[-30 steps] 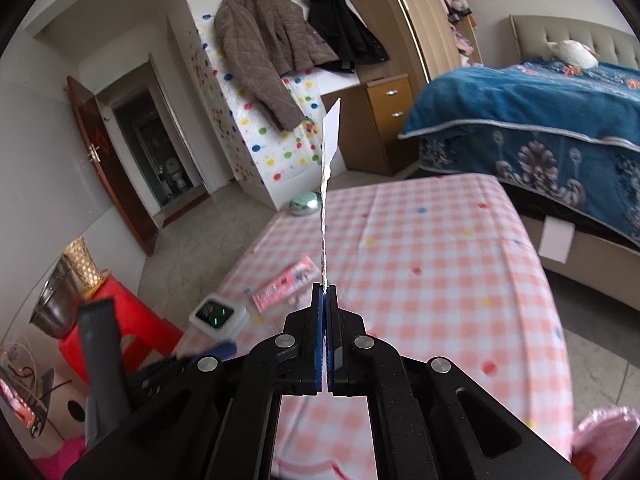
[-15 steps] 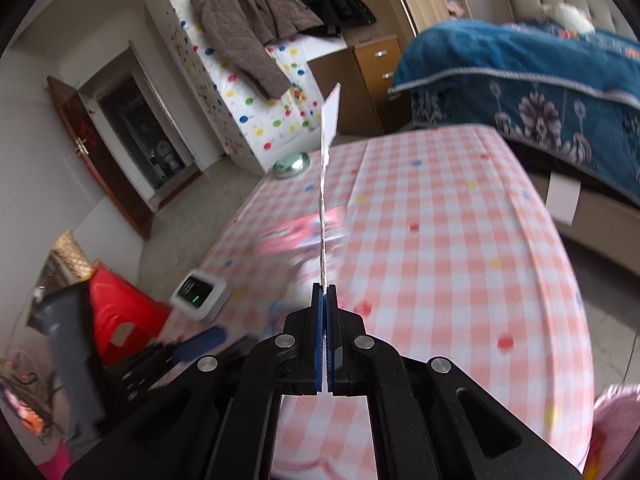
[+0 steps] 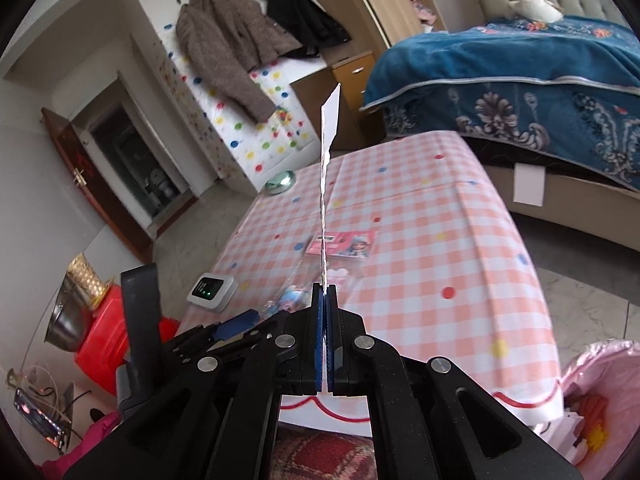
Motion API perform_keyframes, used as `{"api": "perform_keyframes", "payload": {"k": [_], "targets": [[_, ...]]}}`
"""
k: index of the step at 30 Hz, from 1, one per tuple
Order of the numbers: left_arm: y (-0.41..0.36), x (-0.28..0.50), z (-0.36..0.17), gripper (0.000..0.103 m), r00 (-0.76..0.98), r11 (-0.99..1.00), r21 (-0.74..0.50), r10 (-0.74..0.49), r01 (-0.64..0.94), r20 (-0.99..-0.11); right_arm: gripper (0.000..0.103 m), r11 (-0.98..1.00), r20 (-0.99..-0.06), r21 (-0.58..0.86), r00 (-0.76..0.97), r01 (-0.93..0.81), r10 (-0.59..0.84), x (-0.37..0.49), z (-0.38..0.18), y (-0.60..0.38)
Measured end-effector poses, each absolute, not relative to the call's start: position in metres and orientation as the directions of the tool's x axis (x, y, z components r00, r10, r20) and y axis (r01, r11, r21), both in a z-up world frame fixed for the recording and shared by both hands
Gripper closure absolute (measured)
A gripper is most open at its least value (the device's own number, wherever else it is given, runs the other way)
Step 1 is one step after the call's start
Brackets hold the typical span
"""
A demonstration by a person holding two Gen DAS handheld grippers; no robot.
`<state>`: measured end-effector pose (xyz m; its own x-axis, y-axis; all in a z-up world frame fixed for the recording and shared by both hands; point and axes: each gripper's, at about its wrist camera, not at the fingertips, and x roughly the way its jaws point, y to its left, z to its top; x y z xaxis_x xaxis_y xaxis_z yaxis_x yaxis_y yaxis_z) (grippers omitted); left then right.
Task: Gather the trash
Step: 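Hold the box in the right gripper while left gripper grasps the clear doll sticker bag, then carry box and sticker bag to the wastebasket and open both grippers over it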
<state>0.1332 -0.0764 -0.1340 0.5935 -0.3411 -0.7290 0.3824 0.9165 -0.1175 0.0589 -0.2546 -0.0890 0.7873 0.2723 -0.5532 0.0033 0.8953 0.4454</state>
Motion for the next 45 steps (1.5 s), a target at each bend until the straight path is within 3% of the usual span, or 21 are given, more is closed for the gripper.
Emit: {"api": "perform_keyframes", "payload": {"k": [2,3,4,5,14,24,37,45], "targets": [[-0.082,0.131,-0.134,0.070,0.599,0.912,-0.102,-0.341,0.397,-0.724,0.103,0.894,-0.556,0.448,0.789,0.017,0.264,0.053,-0.088,-0.262],[-0.085,0.130,-0.135,0.086,0.594,0.906,-0.105,-0.353,0.410,-0.723,0.103,0.892,-0.558,0.450,0.788,0.027,0.258,0.051,-0.089,-0.267],[-0.087,0.131,-0.135,0.096,0.588,0.901,-0.110,-0.363,0.420,-0.723,0.103,0.890,-0.560,0.454,0.789,0.036,0.253,0.048,-0.089,-0.271],[-0.089,0.129,-0.134,0.098,0.588,0.894,-0.108,-0.373,0.435,-0.718,0.103,0.890,-0.559,0.454,0.789,0.037,0.253,0.044,-0.086,-0.271],[-0.088,0.094,-0.107,0.102,0.661,0.859,-0.092,-0.453,0.504,-0.598,0.103,0.886,-0.534,0.457,0.821,0.077,0.204,0.000,-0.085,-0.292],[-0.136,0.035,-0.075,0.102,0.620,0.790,-0.064,-0.525,0.610,-0.583,0.103,0.897,-0.560,0.384,0.828,0.217,0.040,-0.056,-0.082,-0.321],[-0.259,-0.044,-0.097,0.102,0.455,0.601,-0.012,-0.618,0.799,-0.641,0.102,0.813,-0.618,0.316,0.756,0.489,-0.215,-0.149,-0.092,-0.374],[-0.305,-0.059,-0.119,0.102,0.413,0.555,0.028,-0.583,0.831,-0.699,0.102,0.731,-0.691,0.342,0.685,0.590,-0.231,-0.172,-0.124,-0.416]]}}
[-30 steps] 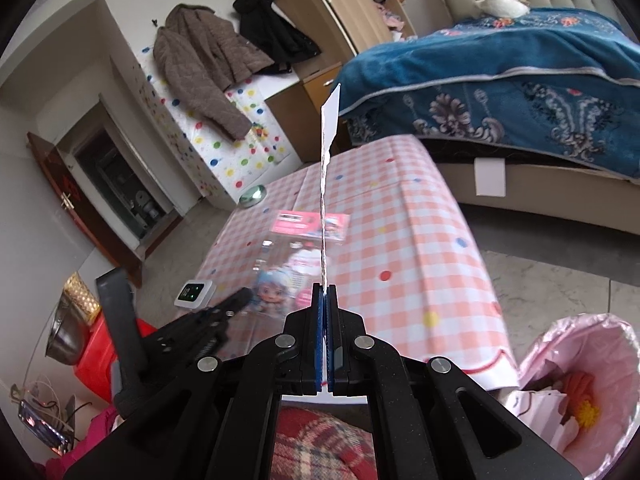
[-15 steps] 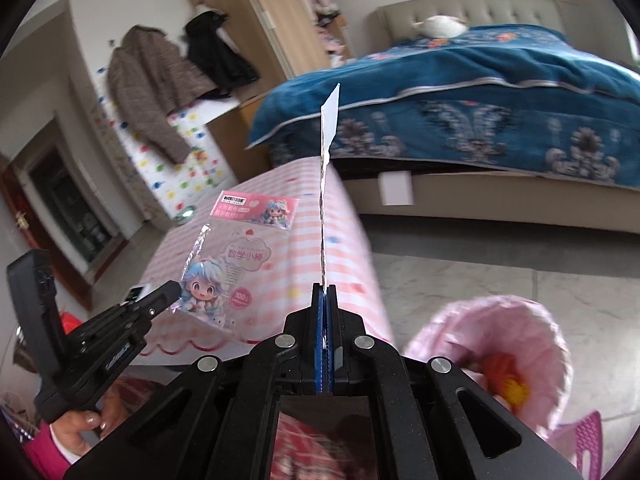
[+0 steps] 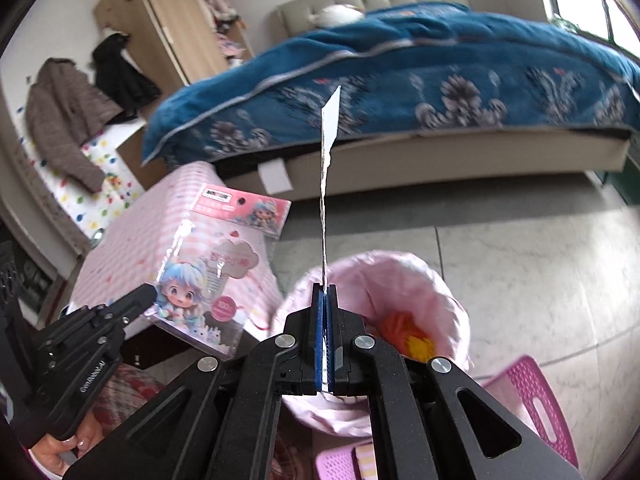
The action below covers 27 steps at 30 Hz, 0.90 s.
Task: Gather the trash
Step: 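Carry box and sticker bag to the wastebasket and open both grippers over it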
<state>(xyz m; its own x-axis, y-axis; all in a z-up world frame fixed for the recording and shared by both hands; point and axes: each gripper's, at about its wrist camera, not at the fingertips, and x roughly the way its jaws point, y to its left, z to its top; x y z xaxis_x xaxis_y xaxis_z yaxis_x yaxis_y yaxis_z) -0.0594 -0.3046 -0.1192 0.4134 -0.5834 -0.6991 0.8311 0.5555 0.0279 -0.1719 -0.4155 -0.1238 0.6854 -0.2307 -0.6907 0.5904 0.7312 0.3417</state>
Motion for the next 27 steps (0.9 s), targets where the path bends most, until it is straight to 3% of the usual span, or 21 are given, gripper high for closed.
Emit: {"api": "perform_keyframes", "payload": {"k": [6,8,10,11,13,20,23,27], "targets": [[-0.321,-0.057,-0.133,0.100,0.396,0.551,0.033,-0.555,0.834,-0.731,0.102,0.703,-0.720,0.366,0.664,0.610,-0.203,-0.174,-0.148,-0.438],[-0.324,-0.053,-0.138,0.091,0.378,0.550,0.016,-0.552,0.835,-0.744,0.099,0.693,-0.739,0.372,0.649,0.617,-0.182,-0.173,-0.163,-0.446],[-0.324,-0.050,-0.140,0.062,0.368,0.553,0.005,-0.546,0.833,-0.753,0.097,0.682,-0.747,0.380,0.642,0.625,-0.172,-0.173,-0.172,-0.453],[-0.321,-0.049,-0.140,0.059,0.372,0.558,0.002,-0.551,0.830,-0.747,0.097,0.675,-0.750,0.384,0.640,0.629,-0.170,-0.175,-0.174,-0.454],[-0.317,-0.047,-0.138,0.058,0.377,0.564,-0.001,-0.554,0.826,-0.742,0.088,0.671,-0.746,0.387,0.642,0.633,-0.175,-0.176,-0.171,-0.452],[-0.283,-0.036,-0.113,0.050,0.424,0.622,-0.030,-0.567,0.782,-0.707,0.080,0.712,-0.691,0.397,0.700,0.579,-0.183,-0.184,-0.135,-0.438],[-0.264,-0.034,-0.099,0.041,0.455,0.650,-0.034,-0.568,0.759,-0.686,0.068,0.750,-0.667,0.387,0.725,0.536,-0.174,-0.184,-0.122,-0.429],[-0.231,-0.031,-0.078,0.026,0.499,0.691,-0.041,-0.560,0.721,-0.661,0.042,0.812,-0.645,0.356,0.751,0.462,-0.144,-0.175,-0.097,-0.406]]}}
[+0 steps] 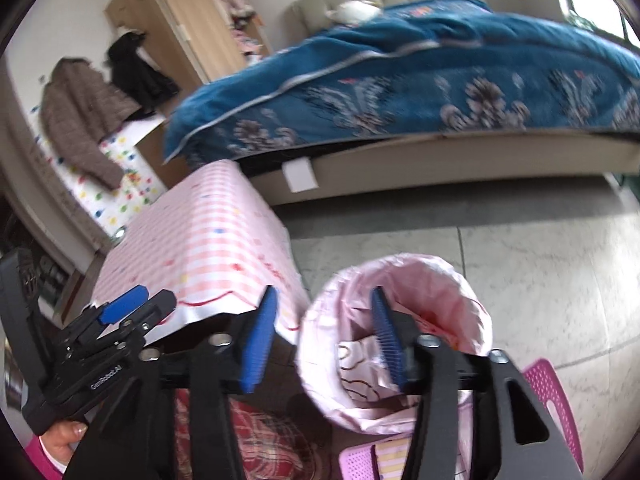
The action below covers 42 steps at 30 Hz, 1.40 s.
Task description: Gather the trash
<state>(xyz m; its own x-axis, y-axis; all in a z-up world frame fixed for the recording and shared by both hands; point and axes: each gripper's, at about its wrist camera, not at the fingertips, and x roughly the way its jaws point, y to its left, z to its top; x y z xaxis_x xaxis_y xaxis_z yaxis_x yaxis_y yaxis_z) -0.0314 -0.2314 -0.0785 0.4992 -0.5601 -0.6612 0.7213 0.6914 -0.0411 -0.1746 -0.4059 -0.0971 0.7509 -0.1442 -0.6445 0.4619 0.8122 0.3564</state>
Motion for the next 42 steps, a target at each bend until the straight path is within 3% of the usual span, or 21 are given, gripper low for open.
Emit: {"api": "perform_keyframes", "payload": {"k": [3,4,16,20,31,42], "targets": [[-0.205,-0.028,-0.064,0.014,0.533,0.726,-0.050,-0.547,0.686,-0.645,0.016,0.835,-0.637,0.336,0.758,0.436,-0.139,-0.166,-0.080,-0.395],[-0.191,-0.027,-0.057,0.010,0.552,0.744,-0.054,-0.540,0.666,-0.636,0.013,0.848,-0.635,0.322,0.760,0.420,-0.136,-0.161,-0.073,-0.387],[-0.070,-0.010,-0.013,0.007,0.666,0.891,-0.102,-0.403,0.443,-0.627,0.010,0.972,-0.605,0.199,0.796,0.125,0.022,-0.105,-0.006,-0.277],[-0.038,-0.010,-0.003,0.007,0.713,0.930,-0.060,-0.319,0.363,-0.624,0.008,0.988,-0.595,0.137,0.803,0.076,0.021,-0.090,0.014,-0.240],[0.042,-0.028,0.019,0.007,0.780,0.984,0.022,-0.128,0.178,-0.612,0.006,0.996,-0.580,0.087,0.814,0.024,0.031,-0.086,0.047,-0.181],[0.055,-0.030,0.024,0.007,0.786,0.989,0.027,-0.102,0.149,-0.610,0.006,0.997,-0.598,0.073,0.799,-0.024,0.063,-0.085,0.054,-0.161]]}}
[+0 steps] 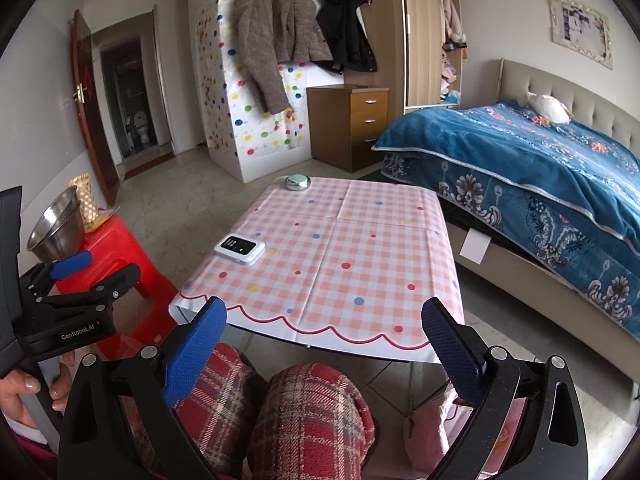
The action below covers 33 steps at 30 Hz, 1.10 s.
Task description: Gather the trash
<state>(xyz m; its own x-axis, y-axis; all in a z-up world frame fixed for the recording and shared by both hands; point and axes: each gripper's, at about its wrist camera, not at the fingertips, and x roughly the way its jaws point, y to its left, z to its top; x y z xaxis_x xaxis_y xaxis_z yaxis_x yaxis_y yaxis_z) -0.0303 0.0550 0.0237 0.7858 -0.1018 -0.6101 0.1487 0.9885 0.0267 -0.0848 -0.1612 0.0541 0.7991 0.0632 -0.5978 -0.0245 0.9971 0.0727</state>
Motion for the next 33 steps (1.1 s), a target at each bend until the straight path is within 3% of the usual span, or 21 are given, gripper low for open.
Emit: {"api": "perform_keyframes", "payload": {"k": [33], "targets": [[0.050,-0.023,0.010,0.007,0.761,0.989,0.017,-0.101,0.146,-0.641,0.006,0.995,-0.619,0.095,0.782,-0.017,0.072,-0.078,0.039,-0.171]]}}
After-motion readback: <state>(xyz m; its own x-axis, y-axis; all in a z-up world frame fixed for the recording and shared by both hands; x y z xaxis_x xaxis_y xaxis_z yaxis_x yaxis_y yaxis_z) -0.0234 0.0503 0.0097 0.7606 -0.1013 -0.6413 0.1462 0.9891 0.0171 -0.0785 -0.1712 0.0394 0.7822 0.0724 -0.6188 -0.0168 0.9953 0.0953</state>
